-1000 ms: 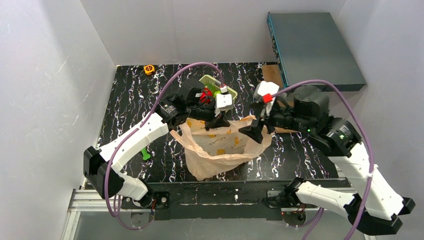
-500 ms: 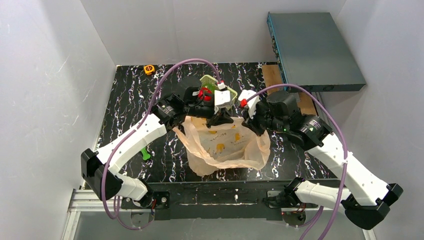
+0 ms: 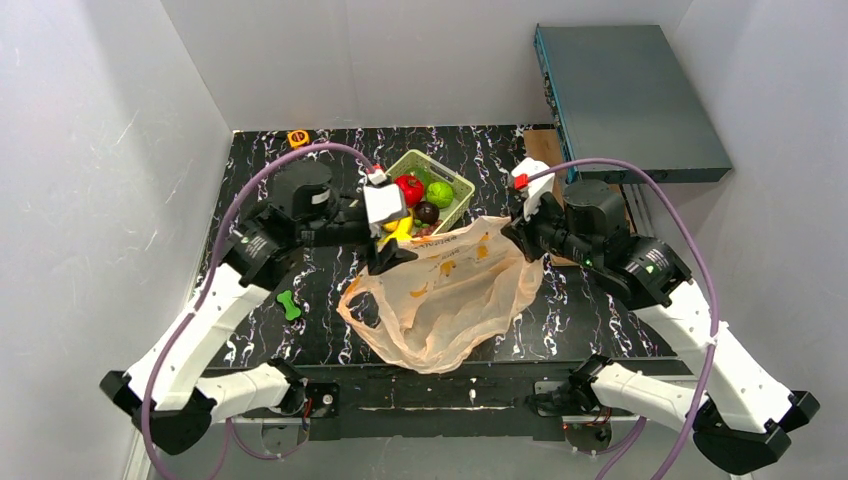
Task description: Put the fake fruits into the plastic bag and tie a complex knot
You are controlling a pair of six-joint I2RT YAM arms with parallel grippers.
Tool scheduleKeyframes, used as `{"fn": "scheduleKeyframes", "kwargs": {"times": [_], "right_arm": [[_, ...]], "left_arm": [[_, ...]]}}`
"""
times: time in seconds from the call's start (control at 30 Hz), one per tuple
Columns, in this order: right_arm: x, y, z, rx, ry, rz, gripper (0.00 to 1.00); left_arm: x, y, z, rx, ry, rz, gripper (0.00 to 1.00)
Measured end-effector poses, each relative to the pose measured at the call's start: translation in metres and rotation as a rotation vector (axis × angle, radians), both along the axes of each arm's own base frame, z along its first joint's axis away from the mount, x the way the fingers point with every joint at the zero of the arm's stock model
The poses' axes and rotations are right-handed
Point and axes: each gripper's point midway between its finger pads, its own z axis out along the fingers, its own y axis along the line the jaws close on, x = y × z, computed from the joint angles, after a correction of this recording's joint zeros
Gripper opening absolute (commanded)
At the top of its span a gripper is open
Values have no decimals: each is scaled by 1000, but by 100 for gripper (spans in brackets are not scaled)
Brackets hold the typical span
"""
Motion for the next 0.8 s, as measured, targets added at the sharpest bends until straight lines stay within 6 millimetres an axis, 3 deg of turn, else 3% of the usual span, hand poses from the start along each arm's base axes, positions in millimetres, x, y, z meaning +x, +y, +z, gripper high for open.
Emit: {"fn": "scheduleKeyframes", "kwargs": {"times": [0.13, 0.23, 0.3, 0.43, 0.5, 0.67, 0.8], "right_arm": [[-9, -12, 0, -6, 2, -4, 1], [-28, -26, 3, -12, -25, 27, 1], [-40, -35, 2, -22, -33, 43, 1], [-52, -45, 0, -39, -34, 60, 1], [-53, -45, -5, -58, -17, 62, 1], [-51, -45, -16, -95, 21, 67, 1], [-50, -43, -21, -111, 41, 67, 1]], "left_arm": [[12, 26, 7, -23, 45, 119, 81], [45, 48, 3, -35, 141, 268, 82], [71, 57, -11, -18, 208, 354, 82], [109, 62, -66, 91, 355, 457, 76], [126, 65, -105, 175, 428, 501, 73], [152, 80, -186, 370, 542, 579, 57], [161, 99, -237, 508, 635, 631, 55]]}}
